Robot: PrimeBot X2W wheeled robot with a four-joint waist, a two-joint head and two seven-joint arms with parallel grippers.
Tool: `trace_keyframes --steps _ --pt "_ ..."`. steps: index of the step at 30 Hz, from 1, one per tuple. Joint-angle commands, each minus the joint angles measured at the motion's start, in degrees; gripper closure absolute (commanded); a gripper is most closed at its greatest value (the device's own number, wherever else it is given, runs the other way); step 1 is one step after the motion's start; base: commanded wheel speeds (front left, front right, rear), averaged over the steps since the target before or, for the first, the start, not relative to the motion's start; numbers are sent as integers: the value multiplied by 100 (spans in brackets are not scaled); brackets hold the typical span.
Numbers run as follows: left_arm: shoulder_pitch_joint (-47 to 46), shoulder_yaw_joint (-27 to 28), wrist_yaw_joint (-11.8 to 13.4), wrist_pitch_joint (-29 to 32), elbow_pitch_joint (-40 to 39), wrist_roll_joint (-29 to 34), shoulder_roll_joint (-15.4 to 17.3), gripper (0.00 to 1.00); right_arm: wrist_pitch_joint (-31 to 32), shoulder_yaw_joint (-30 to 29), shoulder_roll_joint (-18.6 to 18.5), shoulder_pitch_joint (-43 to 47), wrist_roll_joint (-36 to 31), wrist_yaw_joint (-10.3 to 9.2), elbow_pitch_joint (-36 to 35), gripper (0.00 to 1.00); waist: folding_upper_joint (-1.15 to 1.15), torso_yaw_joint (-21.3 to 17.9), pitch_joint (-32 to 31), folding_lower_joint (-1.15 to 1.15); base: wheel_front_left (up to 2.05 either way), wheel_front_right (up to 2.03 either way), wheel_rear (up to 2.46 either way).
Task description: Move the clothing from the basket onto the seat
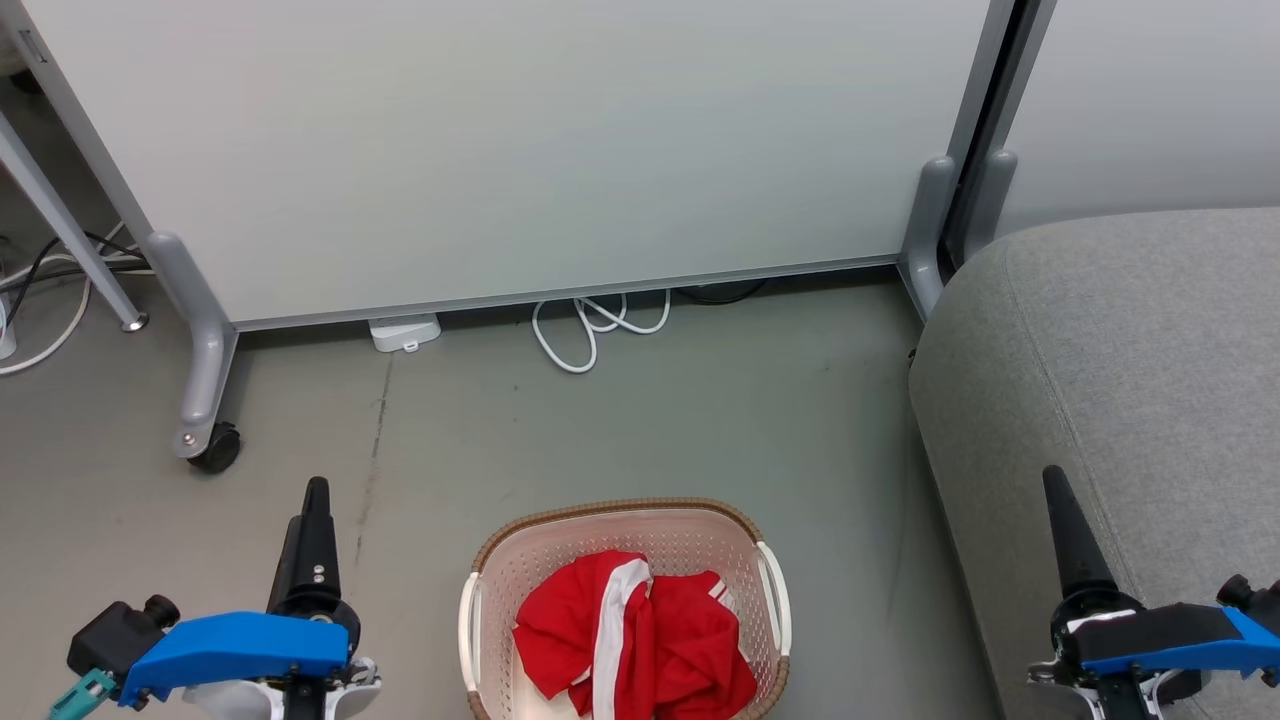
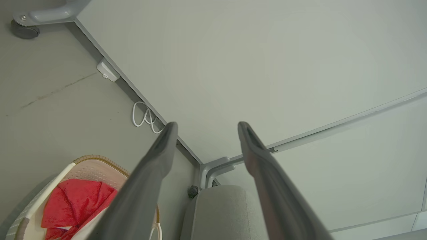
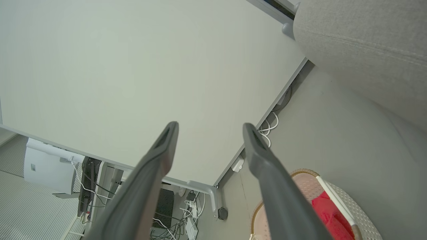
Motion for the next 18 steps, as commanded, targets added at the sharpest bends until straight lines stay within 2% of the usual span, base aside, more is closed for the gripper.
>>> trace_keyframes --steps 1,18 --pt "-146 -77 13 -66 -101 316 72 0 -65 29 -34 -77 -273 9 -112 0 0 3 0 0 0 0 0" --pt "-136 -407 9 -410 -100 2018 189 0 -410 149 -45 -23 -2103 11 -110 0 0 56 -2 0 0 0 0"
